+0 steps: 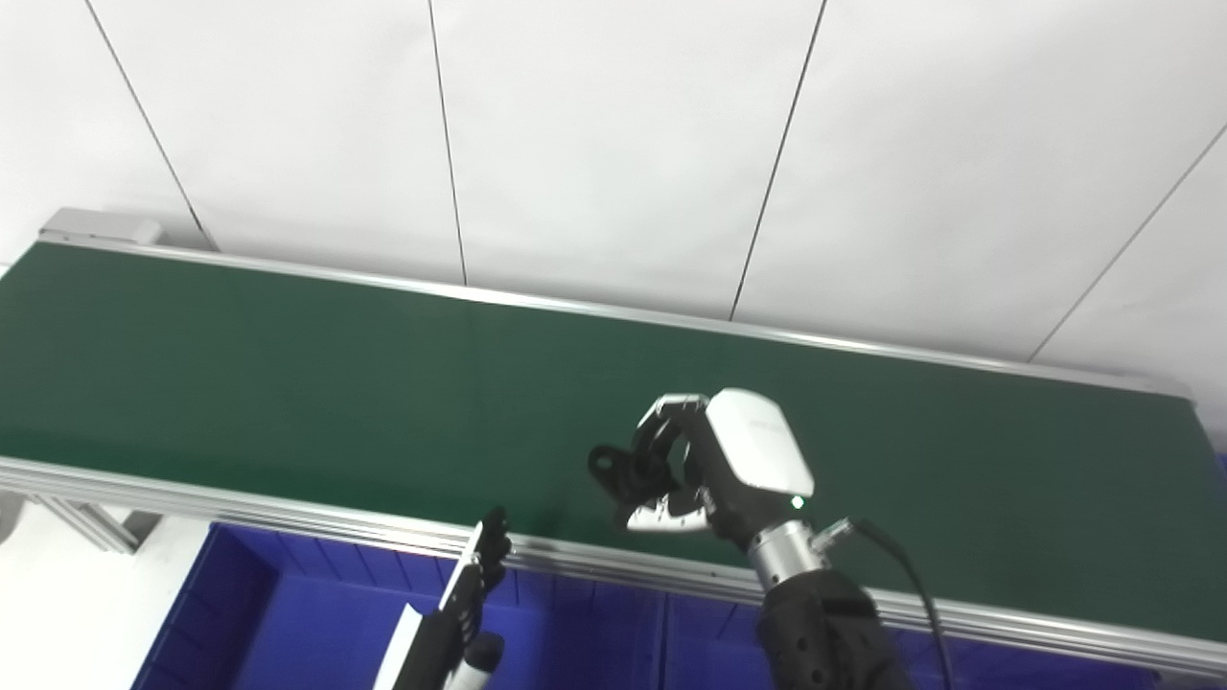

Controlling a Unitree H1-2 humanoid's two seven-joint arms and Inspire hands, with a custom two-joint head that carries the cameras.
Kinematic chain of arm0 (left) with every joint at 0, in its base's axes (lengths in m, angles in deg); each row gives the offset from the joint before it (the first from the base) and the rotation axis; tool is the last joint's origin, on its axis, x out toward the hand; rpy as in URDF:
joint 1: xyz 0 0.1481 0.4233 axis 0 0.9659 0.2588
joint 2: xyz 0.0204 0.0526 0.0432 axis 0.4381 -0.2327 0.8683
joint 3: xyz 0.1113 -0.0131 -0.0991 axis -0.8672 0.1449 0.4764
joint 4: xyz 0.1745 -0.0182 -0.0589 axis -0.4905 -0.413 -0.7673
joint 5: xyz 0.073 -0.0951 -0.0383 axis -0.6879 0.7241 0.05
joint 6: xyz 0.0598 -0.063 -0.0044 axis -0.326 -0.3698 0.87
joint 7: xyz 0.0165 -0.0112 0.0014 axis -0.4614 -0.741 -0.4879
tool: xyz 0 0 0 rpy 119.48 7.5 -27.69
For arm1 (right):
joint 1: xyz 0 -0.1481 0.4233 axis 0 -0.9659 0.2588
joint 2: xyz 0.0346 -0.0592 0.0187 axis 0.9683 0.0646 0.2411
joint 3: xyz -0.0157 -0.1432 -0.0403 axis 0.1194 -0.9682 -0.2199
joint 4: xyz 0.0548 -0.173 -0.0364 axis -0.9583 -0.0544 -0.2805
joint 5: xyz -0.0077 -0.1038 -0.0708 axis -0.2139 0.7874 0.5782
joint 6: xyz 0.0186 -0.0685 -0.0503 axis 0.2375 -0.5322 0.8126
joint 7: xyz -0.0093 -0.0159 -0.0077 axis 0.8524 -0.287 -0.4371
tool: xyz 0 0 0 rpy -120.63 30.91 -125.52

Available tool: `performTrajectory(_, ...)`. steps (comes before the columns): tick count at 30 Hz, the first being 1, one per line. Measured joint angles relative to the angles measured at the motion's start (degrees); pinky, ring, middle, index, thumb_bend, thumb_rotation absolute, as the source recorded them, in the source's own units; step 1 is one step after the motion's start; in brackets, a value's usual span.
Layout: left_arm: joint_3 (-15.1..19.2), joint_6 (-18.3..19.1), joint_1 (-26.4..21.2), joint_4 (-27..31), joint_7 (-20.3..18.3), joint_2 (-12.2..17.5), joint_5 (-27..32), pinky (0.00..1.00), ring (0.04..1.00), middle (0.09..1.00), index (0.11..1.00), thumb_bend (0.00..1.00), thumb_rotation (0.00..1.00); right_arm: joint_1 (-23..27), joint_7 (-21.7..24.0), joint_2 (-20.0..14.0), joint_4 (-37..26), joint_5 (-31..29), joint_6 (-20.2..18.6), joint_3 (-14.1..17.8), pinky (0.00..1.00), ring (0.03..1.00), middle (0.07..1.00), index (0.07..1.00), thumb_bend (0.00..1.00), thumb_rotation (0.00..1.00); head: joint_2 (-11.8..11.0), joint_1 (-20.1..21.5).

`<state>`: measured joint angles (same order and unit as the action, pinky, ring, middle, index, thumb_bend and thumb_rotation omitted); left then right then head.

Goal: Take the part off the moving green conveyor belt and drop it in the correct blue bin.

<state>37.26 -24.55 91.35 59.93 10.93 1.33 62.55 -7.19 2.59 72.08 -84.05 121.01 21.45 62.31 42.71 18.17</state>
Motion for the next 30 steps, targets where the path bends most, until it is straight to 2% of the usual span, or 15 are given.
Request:
performTrajectory(1,0.2,0.2,0.0,0.1,-0.3,0.3,0.4,1.0,1.0,1.0,1.0,0.74,1.0,-0.2,0.5,0.0,-0.9,0.8,-0.1,0.0,0.18,0.243,0.471,0.483,0.53,0.0,0.0,0.0)
performTrajectory(2,0.4,0.4,0.0,0.3,-0.5,0.6,1.2,1.0,1.0,1.0,1.0,0.74,1.0,-0.6,1.3,-0.1,-1.8,1.5,-0.2,0.0,0.18,0.243,0.471,0.482,0.53,0.0,0.9,2.5)
performTrajectory(4,0.8,0.8,-0.1,1.0,-1.0,1.2,2.1,1.0,1.0,1.0,1.0,0.73,1.0,-1.8,2.9,-0.3,-3.7,3.2,-0.4,0.0,0.17,0.238,0.471,0.482,0.53,0.0,0.9,2.6)
performTrajectory(8,2.0,2.7,-0.6,3.3,-1.9,2.4,4.4,1.0,1.0,1.0,1.0,0.73,1.0,-5.5,7.7,-1.9,-8.9,6.1,-0.5,0.4,0.16,0.226,0.471,0.482,0.53,0.0,3.5,9.8)
performTrajectory(10,2.8,3.1,-1.0,3.9,-2.4,3.1,5.6,1.0,1.0,1.0,1.0,0.74,1.0,-6.8,9.2,-2.4,-10.3,7.3,-0.5,1.3,0.13,0.19,0.47,0.482,0.53,0.0,3.5,9.8)
performTrajectory(11,3.2,3.4,-1.3,3.9,-2.7,3.5,6.6,1.0,1.0,1.0,1.0,0.74,1.0,-7.5,9.8,-2.5,-10.9,7.9,-0.5,1.9,0.12,0.176,0.469,0.482,0.53,0.0,4.5,12.9)
performTrajectory(15,5.0,5.6,-2.6,4.0,-4.3,4.7,11.6,1.0,1.0,1.0,1.0,0.78,1.0,-12.1,12.4,-3.4,-15.4,9.4,-0.5,4.5,0.15,0.206,0.47,0.483,0.53,0.0,5.7,16.6)
performTrajectory(21,7.3,7.6,-4.5,4.2,-5.0,6.1,12.9,1.0,0.988,1.0,1.0,0.78,1.0,-15.4,17.2,-4.5,-18.2,11.5,-0.5,9.0,0.14,0.203,0.47,0.484,0.53,0.0,6.4,19.0)
performTrajectory(30,9.0,11.6,-5.5,5.6,-5.5,7.1,14.0,1.0,0.996,1.0,1.0,0.85,0.99,-21.9,18.4,-4.4,-18.6,13.1,-0.4,12.3,0.15,0.22,0.47,0.484,0.53,0.0,7.1,21.5)
